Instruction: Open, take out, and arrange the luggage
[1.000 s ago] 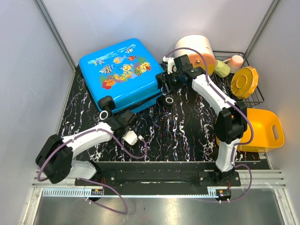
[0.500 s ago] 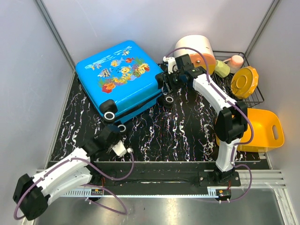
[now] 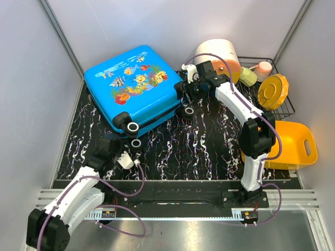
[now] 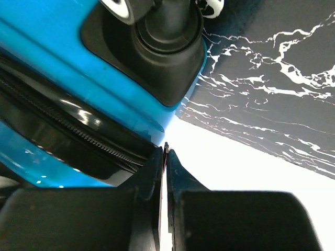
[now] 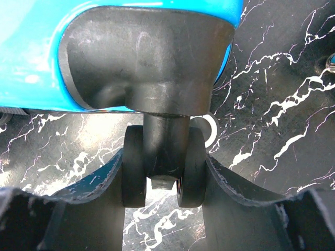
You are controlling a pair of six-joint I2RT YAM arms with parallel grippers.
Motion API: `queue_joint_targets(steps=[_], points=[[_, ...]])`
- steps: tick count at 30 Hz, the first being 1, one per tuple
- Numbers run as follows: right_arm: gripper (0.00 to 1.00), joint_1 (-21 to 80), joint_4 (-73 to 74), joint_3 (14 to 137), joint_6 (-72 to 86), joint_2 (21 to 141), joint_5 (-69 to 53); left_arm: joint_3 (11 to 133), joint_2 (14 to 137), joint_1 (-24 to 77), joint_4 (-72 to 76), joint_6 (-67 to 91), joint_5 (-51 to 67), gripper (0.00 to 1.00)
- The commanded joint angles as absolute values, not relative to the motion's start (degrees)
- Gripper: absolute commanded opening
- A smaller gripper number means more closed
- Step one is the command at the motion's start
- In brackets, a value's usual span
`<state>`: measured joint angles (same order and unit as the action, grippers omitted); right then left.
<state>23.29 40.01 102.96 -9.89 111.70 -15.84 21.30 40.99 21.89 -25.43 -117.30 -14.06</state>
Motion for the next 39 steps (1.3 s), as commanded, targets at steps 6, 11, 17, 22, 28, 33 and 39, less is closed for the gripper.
queue_joint_targets(steps=[6, 11, 17, 22, 28, 33, 39], points=[[0.00, 15.8, 33.5, 105.7, -15.2, 112.6, -3.9, 19.4, 55.6, 3.4, -4.8, -134.5, -15.0, 0.00], [0.00, 15.8, 33.5, 105.6, -15.5, 112.4, -4.3, 19.8, 62.0, 0.1, 9.2, -137.2, -7.9, 0.00], [0.00, 15.9, 33.6, 106.4, -14.5, 112.4, -6.0, 23.4, 55.8, 0.1, -8.4, -130.6, -1.8, 0.36], [0.00, 15.9, 33.6, 106.3, -13.8, 112.4, -6.3, 27.8, 47.1, 0.1, -23.5, -119.0, 2.5, 0.48], [0.00, 15.9, 33.6, 105.6, -12.8, 111.7, -7.4, 41.8, 49.6, -1.7, -38.1, -83.4, 6.1, 0.58], [0.00, 15.8, 34.1, 104.2, -12.6, 110.5, -11.6, 55.1, 59.4, -12.2, -48.1, -50.6, 20.5, 0.64], [0.00, 17.7, 36.3, 98.3, -13.3, 107.4, -21.3, 65.7, 67.3, -23.8, -47.8, -19.8, 37.0, 0.81]])
